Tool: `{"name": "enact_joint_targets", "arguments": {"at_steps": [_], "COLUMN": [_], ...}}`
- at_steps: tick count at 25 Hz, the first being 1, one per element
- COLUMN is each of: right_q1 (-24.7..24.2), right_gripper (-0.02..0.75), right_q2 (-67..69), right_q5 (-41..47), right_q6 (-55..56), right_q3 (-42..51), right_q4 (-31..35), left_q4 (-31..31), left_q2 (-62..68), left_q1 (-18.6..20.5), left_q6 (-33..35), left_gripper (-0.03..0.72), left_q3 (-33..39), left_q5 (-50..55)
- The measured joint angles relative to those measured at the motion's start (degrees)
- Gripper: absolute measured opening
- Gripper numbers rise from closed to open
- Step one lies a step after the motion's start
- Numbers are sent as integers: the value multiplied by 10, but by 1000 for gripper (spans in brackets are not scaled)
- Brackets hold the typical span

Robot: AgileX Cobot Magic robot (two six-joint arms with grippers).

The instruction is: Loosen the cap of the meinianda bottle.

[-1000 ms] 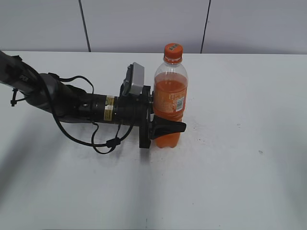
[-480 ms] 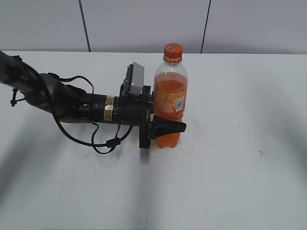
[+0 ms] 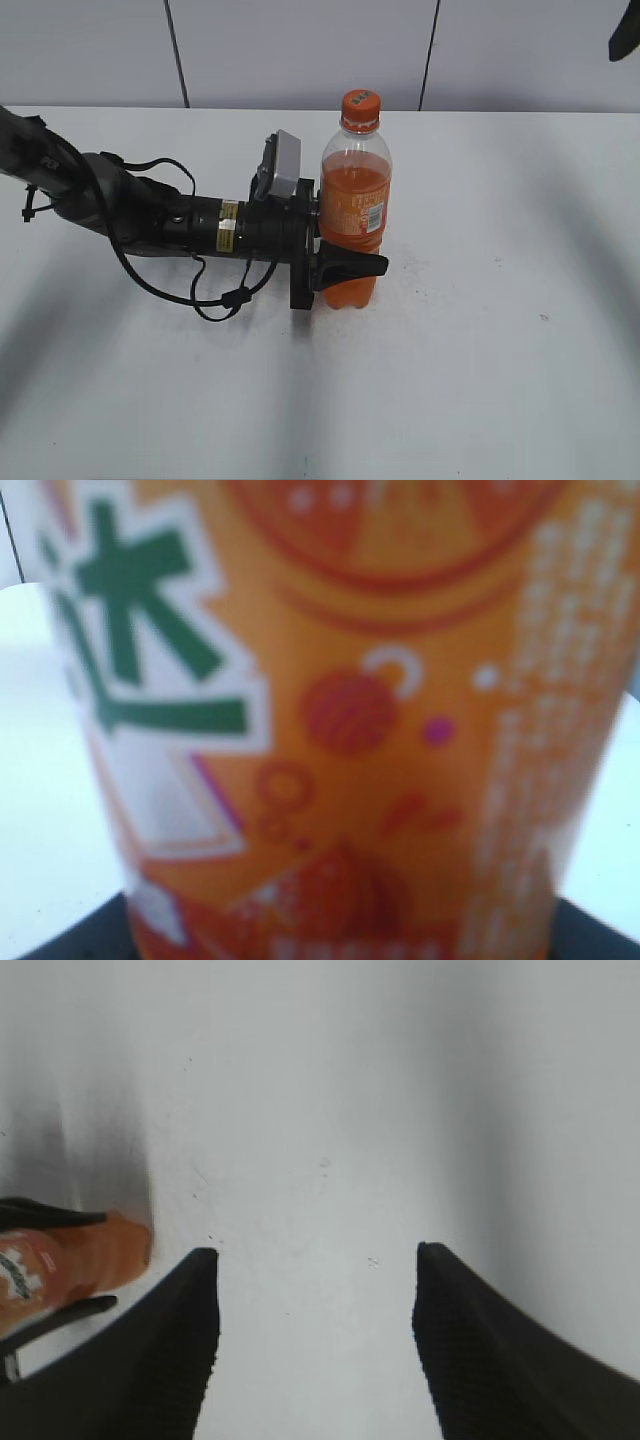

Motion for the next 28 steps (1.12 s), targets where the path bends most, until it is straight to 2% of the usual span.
{"name": "enact_joint_targets", "arguments": {"at_steps": [3, 12, 18, 22, 28], "right_q1": [18, 157, 239, 265, 277], "right_gripper": [460, 460, 460, 460, 460], "right_q2": [18, 75, 115, 132, 151], "right_q5": [1, 2, 2, 3, 3], "right_q6": [40, 137, 159, 163, 164], "right_q3": [-31, -92, -141, -157, -161], "right_q4": [6, 17, 19, 19, 19], "left_q4": [1, 6, 10, 11, 11], "left_q2": [0, 0, 0, 0, 0], "left_q1": [0, 0, 0, 0, 0], "left_q6": [0, 0, 0, 0, 0], "left_gripper": [392, 392, 392, 392, 392], "left_q3": [0, 0, -1, -1, -1], "left_q5": [0, 0, -1, -2, -2]}}
